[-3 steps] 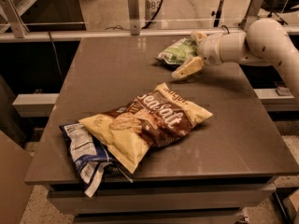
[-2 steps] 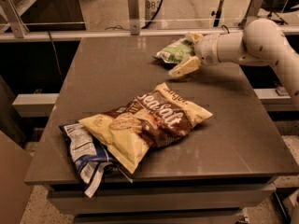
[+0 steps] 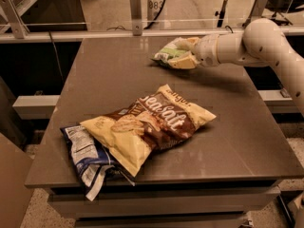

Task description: Move green jalapeno chip bag near blue chip bag

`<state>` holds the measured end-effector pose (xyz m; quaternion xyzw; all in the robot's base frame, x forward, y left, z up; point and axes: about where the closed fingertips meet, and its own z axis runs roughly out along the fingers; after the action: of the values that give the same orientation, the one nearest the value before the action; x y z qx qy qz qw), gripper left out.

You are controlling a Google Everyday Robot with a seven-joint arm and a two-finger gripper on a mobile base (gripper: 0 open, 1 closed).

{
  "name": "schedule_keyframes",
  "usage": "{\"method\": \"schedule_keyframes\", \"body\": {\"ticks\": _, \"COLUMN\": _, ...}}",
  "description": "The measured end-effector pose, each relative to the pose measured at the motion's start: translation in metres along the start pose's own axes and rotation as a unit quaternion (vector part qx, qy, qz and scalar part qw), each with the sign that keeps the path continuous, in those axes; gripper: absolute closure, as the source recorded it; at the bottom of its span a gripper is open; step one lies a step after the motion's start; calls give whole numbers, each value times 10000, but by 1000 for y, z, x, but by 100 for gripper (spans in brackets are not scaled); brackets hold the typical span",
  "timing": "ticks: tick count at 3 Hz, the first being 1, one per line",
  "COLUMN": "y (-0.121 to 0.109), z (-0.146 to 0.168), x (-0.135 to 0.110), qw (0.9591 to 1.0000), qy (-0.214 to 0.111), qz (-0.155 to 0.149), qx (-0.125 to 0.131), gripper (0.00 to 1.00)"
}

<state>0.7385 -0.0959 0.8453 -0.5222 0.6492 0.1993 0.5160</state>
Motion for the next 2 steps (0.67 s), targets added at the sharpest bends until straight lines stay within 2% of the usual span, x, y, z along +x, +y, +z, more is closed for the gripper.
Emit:
{"method": "schedule_keyframes", "body": {"ticks": 1, "y": 4, "z": 3, "x": -5, "qw": 10000, "qy": -28, "qz": -67, "qx": -51, "gripper": 76}}
{"method": "schedule_keyframes", "body": {"ticks": 2, "y": 21, "z": 12, "x": -30, "qw": 9984, "qy": -240, "qz": -363, "qx": -373, "gripper": 99}}
